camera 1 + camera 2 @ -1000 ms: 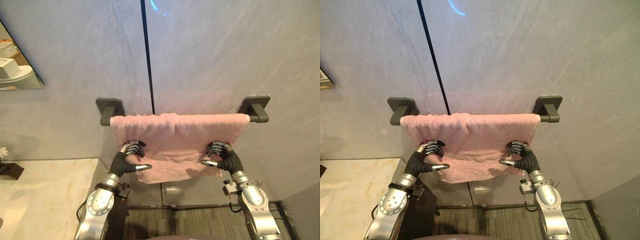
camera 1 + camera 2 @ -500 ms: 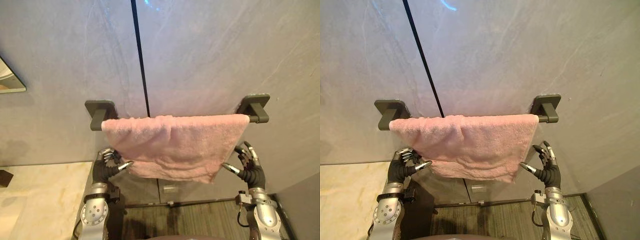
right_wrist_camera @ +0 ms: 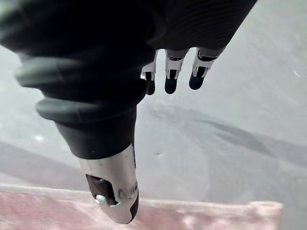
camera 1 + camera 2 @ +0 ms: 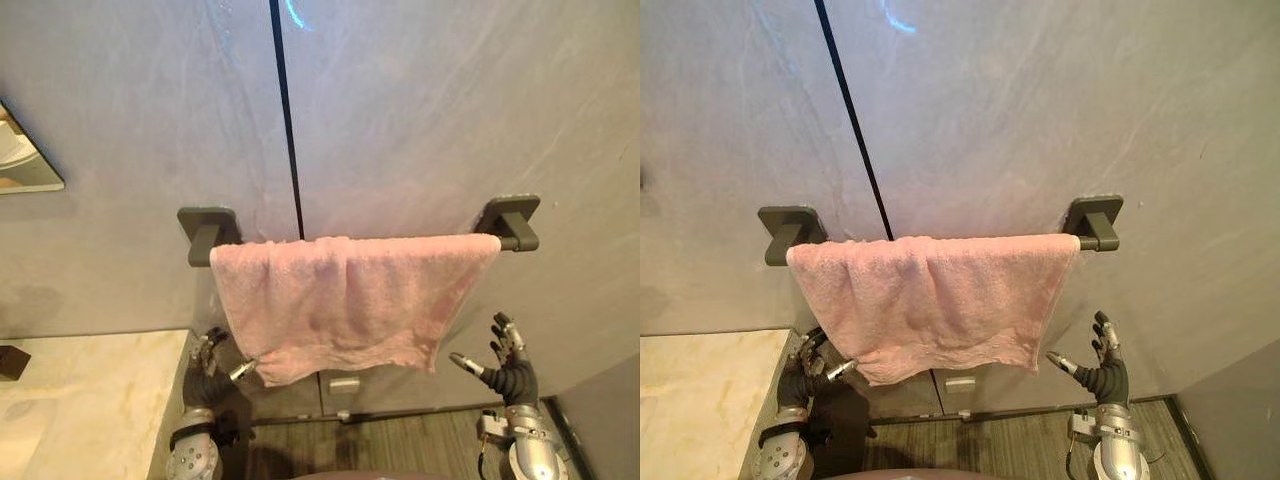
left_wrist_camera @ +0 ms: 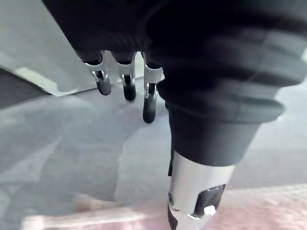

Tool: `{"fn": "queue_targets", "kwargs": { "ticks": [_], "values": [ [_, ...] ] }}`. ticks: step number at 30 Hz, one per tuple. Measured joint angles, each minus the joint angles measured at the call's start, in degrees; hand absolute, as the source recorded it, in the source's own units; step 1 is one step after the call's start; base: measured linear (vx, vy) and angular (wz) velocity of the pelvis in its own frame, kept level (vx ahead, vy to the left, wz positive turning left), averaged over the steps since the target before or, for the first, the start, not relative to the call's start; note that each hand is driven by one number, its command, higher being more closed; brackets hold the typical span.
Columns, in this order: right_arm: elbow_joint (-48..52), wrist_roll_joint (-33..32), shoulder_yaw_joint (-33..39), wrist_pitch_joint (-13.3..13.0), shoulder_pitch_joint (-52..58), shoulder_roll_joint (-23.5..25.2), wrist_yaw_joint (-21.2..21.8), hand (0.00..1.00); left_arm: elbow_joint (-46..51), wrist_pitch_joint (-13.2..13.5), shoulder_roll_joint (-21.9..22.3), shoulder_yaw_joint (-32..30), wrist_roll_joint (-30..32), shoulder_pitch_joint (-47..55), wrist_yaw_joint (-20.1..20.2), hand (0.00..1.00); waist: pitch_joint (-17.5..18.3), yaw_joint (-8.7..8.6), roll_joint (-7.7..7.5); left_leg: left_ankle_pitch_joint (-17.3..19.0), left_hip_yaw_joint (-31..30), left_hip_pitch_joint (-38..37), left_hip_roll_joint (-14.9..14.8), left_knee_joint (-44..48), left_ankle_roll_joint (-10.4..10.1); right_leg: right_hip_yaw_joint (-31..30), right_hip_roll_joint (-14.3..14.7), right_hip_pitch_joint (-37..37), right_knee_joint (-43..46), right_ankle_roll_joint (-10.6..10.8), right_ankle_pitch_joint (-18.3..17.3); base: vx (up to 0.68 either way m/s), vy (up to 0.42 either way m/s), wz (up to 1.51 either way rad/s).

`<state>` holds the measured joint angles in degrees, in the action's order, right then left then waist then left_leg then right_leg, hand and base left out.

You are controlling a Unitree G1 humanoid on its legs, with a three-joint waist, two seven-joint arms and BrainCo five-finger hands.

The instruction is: Organize washtable

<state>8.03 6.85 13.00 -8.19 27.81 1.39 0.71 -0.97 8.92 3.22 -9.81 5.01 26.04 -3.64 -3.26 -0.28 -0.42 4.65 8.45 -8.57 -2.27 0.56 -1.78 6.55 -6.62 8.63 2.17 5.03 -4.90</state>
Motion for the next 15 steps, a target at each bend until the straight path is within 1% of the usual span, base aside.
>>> {"fn": "queue_targets", "kwargs": {
  "ticks": [2, 5, 6, 10, 15],
  "values": [
    [-6.27, 2.46, -0.08, 0.17, -1.20, -0.93, -0.99, 0.00, -4.31, -0.30, 0.01, -0.55, -0.38, -0.42, 0.33, 0.00, 0.21, 0.55, -0.11, 0.03, -0.33, 0.25, 0.07, 0.09, -0.02, 0.42, -0.10, 0.05, 0.09, 0.03, -0.18, 0.02, -0.018, 0.08],
    [-11.55, 4.01, -0.09, 0.60, -2.35, -1.71, -1.91, 0.00, -8.56, -0.96, -0.15, -1.65, -0.41, -1.41, 0.99, 0.00, 0.26, 1.09, -0.17, 0.03, -0.68, 0.86, 0.16, 0.33, -0.02, 0.95, -0.23, 0.02, 0.16, 0.04, -0.22, 0.01, -0.018, 0.10],
    [-15.34, 4.84, -0.23, 0.87, -3.67, -2.41, -2.03, 0.00, -11.96, -1.13, -0.68, -1.63, -0.42, -1.98, 1.03, 0.00, 0.28, 1.23, -0.16, -0.02, -0.73, 0.81, 0.20, 0.32, -0.03, 1.12, -0.31, 0.10, 0.25, 0.10, -0.26, -0.01, -0.010, 0.07],
    [-27.32, 5.08, -0.58, 1.37, -8.30, -3.58, -2.84, 0.00, -23.42, -1.70, -2.84, -1.52, -0.39, -4.20, 1.03, 0.00, 0.40, 1.18, -0.27, -0.17, -0.73, 0.59, 0.28, -0.05, -0.18, 1.09, -0.36, -0.04, 0.62, 0.14, -0.47, 0.00, -0.003, 0.01],
    [-36.46, 5.33, -0.48, 2.19, -10.08, -5.17, -4.30, 0.00, -32.20, -2.09, -4.56, -1.60, -0.12, -5.23, 0.65, 0.00, 0.54, 1.09, -0.18, -1.13, -0.64, -0.26, 0.36, -2.07, -0.33, 0.79, -0.19, -0.63, 0.57, 0.13, -0.48, -0.03, -0.017, -0.03]
  ]
}}
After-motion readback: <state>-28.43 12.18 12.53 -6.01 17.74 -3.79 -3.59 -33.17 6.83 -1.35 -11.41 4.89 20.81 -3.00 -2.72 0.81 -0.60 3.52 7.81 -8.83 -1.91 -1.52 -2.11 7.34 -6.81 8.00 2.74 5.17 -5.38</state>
